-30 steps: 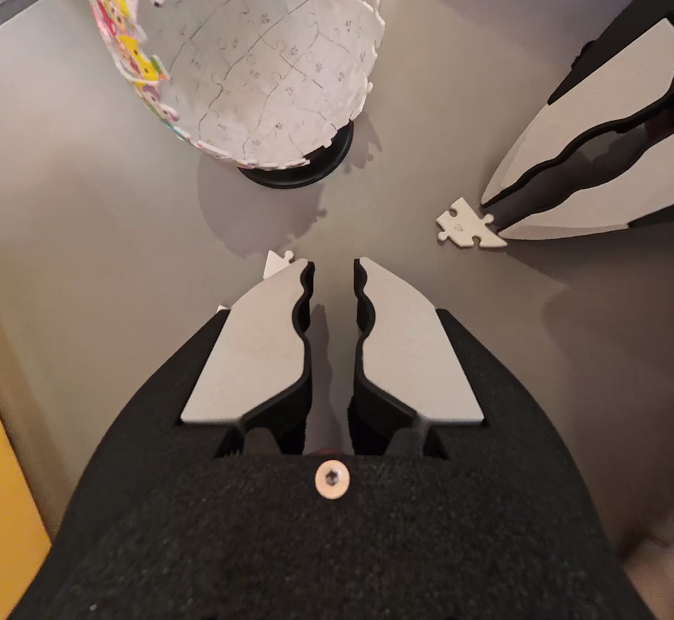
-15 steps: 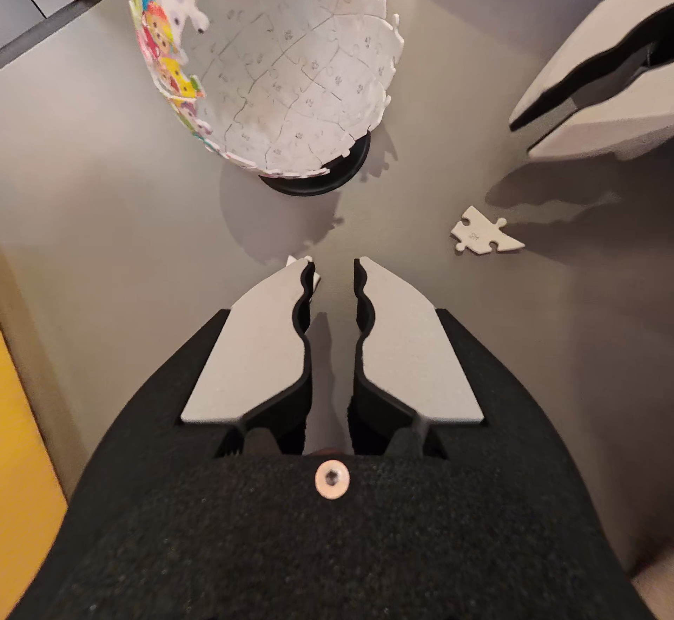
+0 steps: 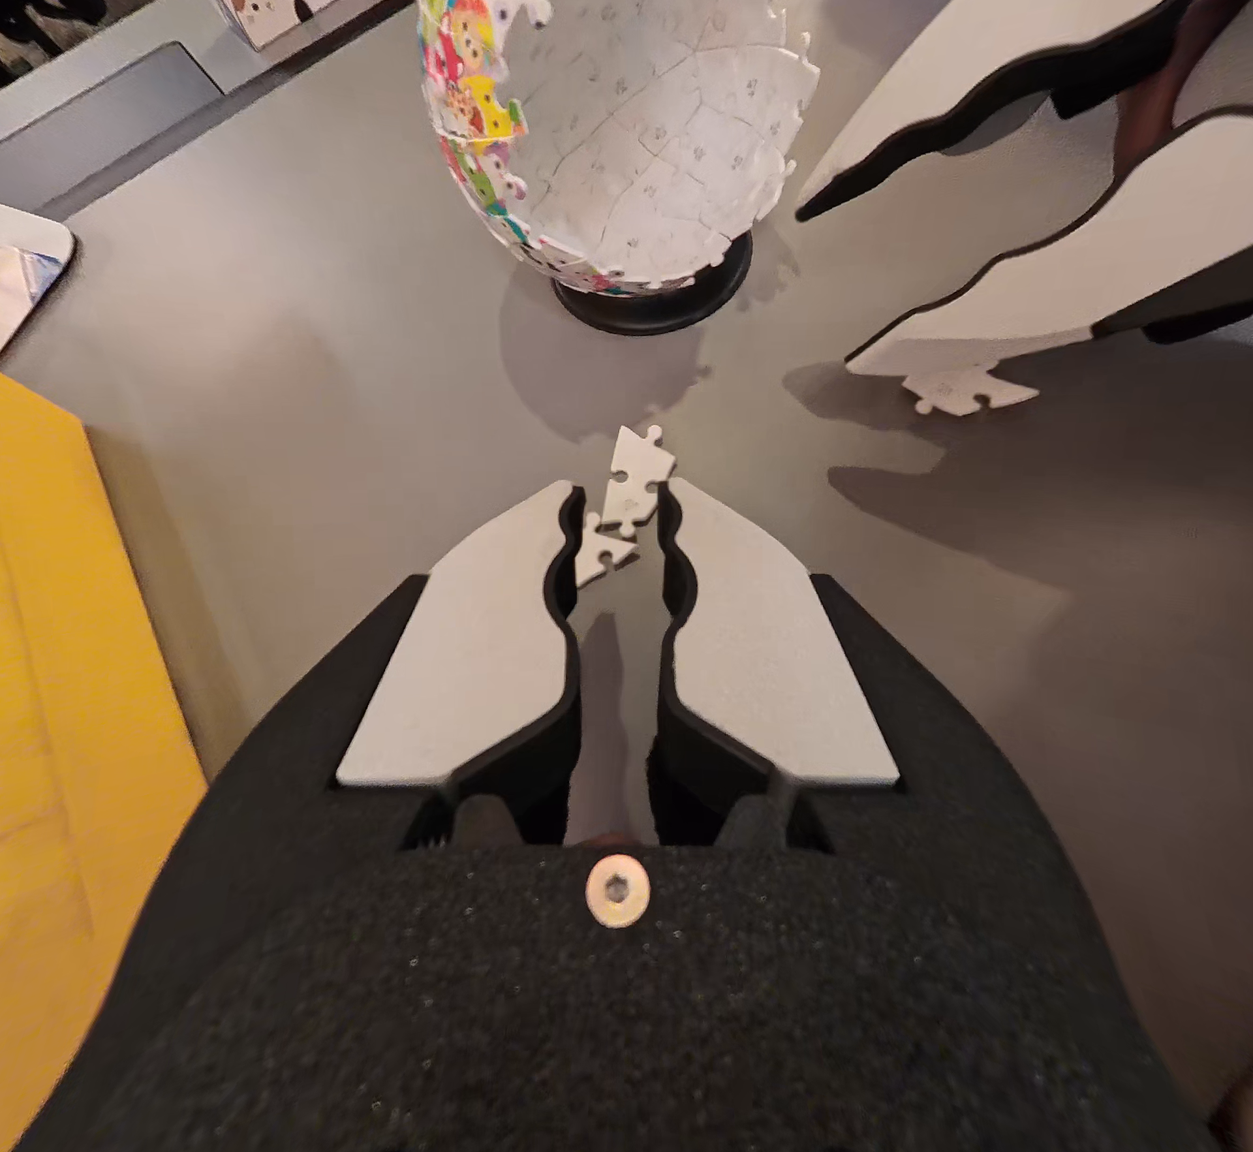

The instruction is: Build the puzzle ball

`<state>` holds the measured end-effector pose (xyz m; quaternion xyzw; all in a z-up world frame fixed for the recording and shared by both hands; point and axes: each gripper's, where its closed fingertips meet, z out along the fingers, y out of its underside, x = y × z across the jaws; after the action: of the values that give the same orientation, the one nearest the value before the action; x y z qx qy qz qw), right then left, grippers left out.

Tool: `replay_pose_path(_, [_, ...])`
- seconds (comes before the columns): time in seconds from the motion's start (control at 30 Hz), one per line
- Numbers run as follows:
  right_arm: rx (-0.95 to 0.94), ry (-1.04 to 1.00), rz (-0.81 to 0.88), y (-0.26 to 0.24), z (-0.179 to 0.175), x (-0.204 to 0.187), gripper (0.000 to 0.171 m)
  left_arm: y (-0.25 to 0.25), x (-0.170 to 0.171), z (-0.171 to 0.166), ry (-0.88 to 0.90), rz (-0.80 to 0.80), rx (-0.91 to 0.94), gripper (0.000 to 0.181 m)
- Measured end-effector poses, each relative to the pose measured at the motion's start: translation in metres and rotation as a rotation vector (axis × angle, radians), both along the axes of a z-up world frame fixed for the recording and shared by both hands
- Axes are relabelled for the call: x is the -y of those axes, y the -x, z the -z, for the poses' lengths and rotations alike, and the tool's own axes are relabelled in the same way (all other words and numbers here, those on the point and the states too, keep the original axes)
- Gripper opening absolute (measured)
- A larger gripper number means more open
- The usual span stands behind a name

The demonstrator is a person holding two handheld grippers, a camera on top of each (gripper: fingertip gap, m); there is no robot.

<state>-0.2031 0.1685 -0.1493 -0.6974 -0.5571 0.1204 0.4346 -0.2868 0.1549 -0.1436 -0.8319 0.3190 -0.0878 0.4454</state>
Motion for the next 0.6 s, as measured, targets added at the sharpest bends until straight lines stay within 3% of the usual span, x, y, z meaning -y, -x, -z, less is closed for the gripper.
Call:
replay_pose_path(0.23, [0.04,0.077,0.065,-0.017,0.007,0.006,0.041,-0.003,-0.011,-0.003,-0.039,0.018,0.086,0.021])
replay_pose_path(0.6, [0.072,0.144,0.269,-0.06,0.0,0.016,0.029,-0.001,0.013,-0.007,0.107,0.086,0.281,0.025])
